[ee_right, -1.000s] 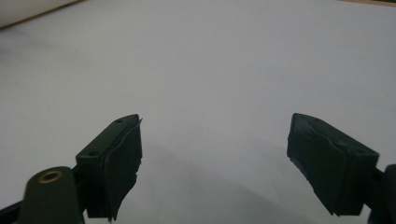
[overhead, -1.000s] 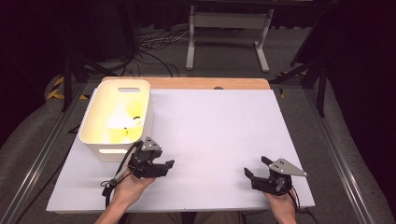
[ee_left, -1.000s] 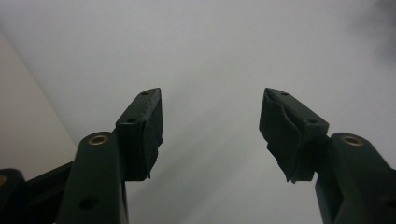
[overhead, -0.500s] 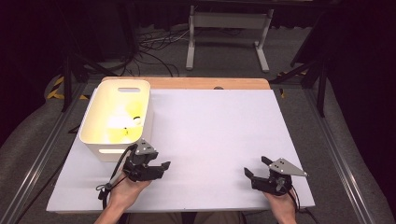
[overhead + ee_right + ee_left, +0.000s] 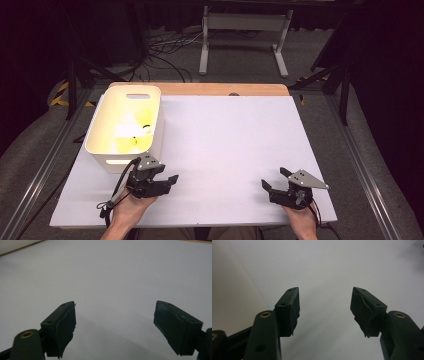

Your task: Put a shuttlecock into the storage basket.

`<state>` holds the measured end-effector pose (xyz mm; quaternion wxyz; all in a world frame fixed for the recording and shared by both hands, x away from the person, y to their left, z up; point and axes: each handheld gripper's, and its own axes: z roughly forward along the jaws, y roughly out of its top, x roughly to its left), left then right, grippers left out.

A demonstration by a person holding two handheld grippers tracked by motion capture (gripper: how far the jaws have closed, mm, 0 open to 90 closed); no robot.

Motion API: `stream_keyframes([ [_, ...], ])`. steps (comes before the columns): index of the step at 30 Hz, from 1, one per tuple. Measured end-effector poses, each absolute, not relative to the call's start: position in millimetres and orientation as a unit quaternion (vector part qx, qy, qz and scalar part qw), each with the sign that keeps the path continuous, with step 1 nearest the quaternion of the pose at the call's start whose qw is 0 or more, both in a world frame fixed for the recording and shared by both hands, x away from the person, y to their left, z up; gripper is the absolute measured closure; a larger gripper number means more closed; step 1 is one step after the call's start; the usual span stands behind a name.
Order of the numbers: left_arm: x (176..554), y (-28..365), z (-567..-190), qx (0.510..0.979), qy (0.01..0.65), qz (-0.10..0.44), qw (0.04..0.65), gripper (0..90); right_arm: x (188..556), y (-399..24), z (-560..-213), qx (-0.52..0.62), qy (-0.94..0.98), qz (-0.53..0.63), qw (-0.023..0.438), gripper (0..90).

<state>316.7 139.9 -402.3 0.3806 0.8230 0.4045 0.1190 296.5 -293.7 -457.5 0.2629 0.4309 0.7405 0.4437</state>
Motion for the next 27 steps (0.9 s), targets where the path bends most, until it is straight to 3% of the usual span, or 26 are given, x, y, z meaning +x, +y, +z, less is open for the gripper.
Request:
stream_keyframes([
  [27,306,163,-404,0.802,0.423,0.136,0.399,41.2,296,-294,-457,0.431,0.74,0.444,0.264,18.4],
])
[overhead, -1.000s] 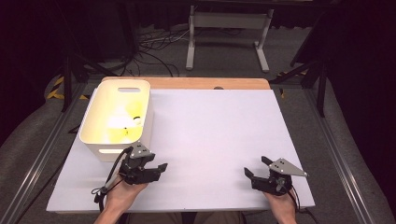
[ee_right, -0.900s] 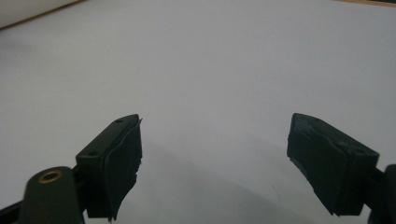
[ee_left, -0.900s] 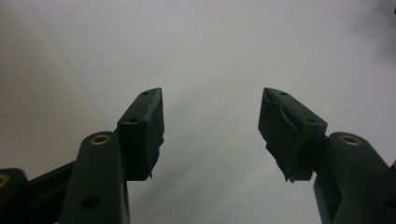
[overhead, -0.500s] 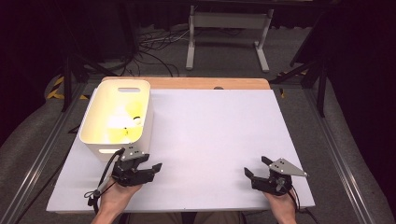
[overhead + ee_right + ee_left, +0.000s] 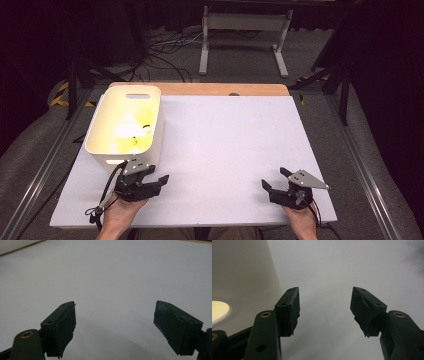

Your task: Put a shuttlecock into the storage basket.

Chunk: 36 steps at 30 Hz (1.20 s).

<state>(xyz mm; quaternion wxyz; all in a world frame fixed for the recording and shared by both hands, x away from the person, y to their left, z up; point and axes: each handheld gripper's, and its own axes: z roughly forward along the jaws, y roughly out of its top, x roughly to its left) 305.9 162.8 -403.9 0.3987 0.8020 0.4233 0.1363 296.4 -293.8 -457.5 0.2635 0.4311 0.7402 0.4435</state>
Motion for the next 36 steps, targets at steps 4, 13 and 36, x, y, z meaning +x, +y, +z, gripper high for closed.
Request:
stream_keyframes([
  [4,305,166,-404,0.798,0.426,0.14,0.403,41.3,296,-294,-457,0.431,0.74,0.443,0.263,18.4],
  [13,301,174,-406,0.79,0.433,0.147,0.408,41.2,296,-294,-457,0.431,0.74,0.443,0.264,18.4],
  [36,294,192,-413,0.771,0.452,0.161,0.419,41.2,296,-294,-457,0.433,0.739,0.443,0.264,18.4],
])
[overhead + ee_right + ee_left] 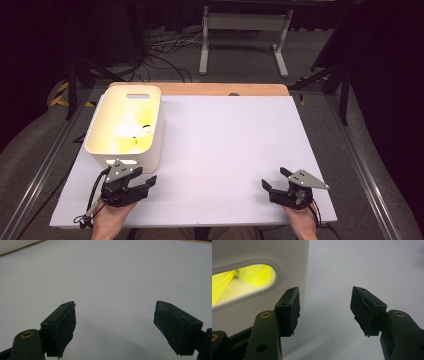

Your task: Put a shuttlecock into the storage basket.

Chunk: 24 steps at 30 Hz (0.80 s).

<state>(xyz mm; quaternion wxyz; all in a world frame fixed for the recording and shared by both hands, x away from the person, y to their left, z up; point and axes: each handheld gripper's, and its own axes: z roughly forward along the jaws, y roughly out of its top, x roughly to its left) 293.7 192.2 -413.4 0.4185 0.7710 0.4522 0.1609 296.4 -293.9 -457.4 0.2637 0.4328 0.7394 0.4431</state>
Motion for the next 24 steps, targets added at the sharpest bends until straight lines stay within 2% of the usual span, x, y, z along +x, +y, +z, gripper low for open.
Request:
stream_keyframes([
  [24,285,215,-422,0.747,0.468,0.188,0.434,40.9,296,-294,-457,0.433,0.738,0.445,0.265,18.2],
])
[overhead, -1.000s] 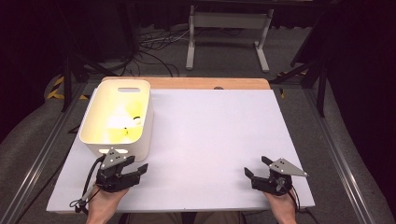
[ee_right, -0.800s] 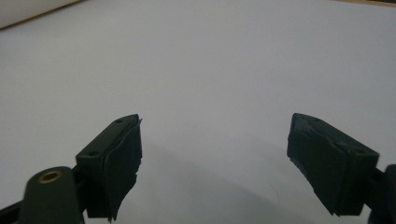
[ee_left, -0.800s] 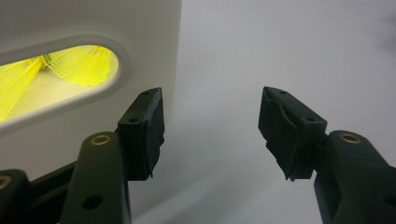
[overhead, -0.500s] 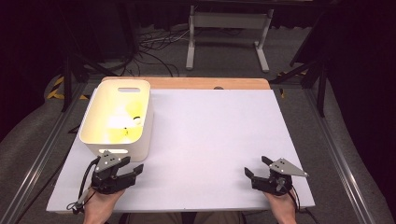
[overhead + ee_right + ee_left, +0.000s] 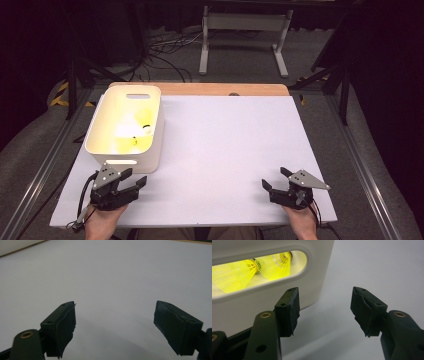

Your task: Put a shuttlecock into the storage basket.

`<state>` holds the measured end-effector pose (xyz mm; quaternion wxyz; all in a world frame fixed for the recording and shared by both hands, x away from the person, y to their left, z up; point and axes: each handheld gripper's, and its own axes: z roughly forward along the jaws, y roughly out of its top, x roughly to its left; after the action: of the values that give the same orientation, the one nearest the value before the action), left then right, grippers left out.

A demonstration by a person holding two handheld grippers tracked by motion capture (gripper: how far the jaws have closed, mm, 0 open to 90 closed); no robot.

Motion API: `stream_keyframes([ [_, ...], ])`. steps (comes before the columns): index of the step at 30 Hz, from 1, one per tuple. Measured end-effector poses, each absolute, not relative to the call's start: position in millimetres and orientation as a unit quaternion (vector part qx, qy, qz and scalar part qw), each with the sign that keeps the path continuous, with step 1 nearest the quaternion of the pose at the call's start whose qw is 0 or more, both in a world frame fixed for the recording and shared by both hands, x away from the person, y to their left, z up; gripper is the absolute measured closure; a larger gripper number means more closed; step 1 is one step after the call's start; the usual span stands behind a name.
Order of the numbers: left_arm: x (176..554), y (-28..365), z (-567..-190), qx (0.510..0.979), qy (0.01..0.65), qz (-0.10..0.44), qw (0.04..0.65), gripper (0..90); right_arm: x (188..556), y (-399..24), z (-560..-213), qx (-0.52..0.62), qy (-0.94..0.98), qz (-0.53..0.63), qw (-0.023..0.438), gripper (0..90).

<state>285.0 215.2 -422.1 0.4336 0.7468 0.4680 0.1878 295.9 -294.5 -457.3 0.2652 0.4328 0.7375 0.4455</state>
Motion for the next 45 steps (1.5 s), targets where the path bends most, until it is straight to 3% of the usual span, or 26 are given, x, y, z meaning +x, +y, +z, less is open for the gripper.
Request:
stream_keyframes([
  [23,281,239,-438,0.7,0.495,0.226,0.463,39.2,295,-295,-457,0.432,0.735,0.449,0.266,18.1],
  [45,287,247,-450,0.684,0.506,0.24,0.468,37.9,293,-301,-456,0.438,0.728,0.453,0.27,18.2],
])
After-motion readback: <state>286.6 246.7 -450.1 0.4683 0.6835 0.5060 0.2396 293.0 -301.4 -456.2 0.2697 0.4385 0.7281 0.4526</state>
